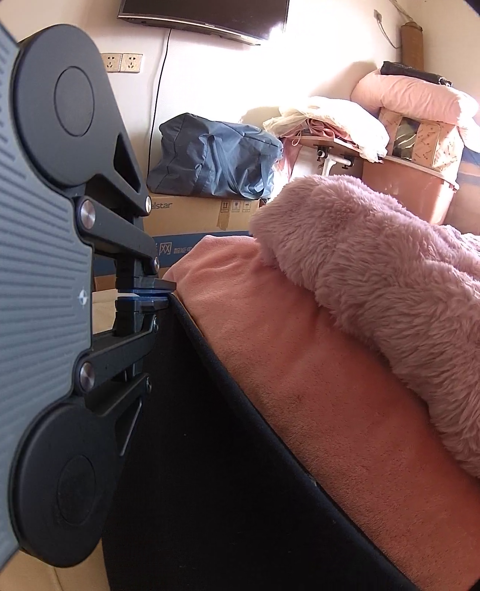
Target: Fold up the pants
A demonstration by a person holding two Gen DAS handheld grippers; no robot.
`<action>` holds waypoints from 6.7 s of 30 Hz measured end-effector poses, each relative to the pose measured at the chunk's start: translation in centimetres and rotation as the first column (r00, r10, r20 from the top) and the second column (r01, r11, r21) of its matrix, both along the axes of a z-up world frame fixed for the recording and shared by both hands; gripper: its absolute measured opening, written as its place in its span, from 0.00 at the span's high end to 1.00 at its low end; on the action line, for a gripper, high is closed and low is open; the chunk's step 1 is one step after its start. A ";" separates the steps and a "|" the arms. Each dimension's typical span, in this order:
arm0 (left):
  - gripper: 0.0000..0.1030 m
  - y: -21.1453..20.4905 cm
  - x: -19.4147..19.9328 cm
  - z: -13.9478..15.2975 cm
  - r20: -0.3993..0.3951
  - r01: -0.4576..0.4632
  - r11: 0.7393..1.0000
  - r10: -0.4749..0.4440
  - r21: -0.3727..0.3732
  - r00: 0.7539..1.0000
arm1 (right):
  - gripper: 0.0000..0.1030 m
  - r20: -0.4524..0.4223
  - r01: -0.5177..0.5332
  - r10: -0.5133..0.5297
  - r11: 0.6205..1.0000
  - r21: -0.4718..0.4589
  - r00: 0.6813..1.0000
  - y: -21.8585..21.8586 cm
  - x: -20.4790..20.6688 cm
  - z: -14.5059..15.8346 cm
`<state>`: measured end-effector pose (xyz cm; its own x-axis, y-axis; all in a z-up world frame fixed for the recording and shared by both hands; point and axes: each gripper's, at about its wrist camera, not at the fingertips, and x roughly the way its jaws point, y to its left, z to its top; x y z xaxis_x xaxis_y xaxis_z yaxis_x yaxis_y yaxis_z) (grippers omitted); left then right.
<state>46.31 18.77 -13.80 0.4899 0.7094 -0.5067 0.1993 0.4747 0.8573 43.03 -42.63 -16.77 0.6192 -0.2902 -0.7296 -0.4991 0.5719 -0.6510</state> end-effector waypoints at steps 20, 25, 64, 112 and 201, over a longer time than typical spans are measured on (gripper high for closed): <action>0.99 -1.0 0.4 -0.4 -0.002 0.035 0.999 -0.034 0.023 0.999 | 0.63 0.185 0.230 -0.275 0.945 0.235 0.943 -2.3 -5.7 0.7; 0.99 -1.4 0.4 -0.4 -0.011 0.023 0.999 -0.023 0.037 1.000 | 0.71 0.171 0.337 -0.496 0.767 0.547 0.852 -7.3 -6.9 2.6; 0.99 -2.8 1.3 0.5 -0.049 -0.007 0.991 0.014 0.135 0.999 | 1.00 0.118 0.243 -0.490 0.609 0.755 0.864 -11.7 -2.2 2.1; 0.88 13.9 -8.5 0.6 -0.100 -0.148 -0.007 0.768 -0.989 0.633 | 0.65 -0.015 0.423 -0.707 0.405 0.810 0.707 2.2 -16.4 2.9; 0.57 2.1 -0.9 4.5 0.093 0.054 0.419 0.072 -0.906 0.993 | 0.57 0.127 0.261 -0.411 0.758 0.598 0.903 13.4 -18.0 1.8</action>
<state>45.45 20.86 -9.34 0.5779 -0.1259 -0.8064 0.1340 0.9893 -0.0585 24.98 -29.20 -14.93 0.7325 -0.1047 -0.6727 -0.0791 0.9683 -0.2369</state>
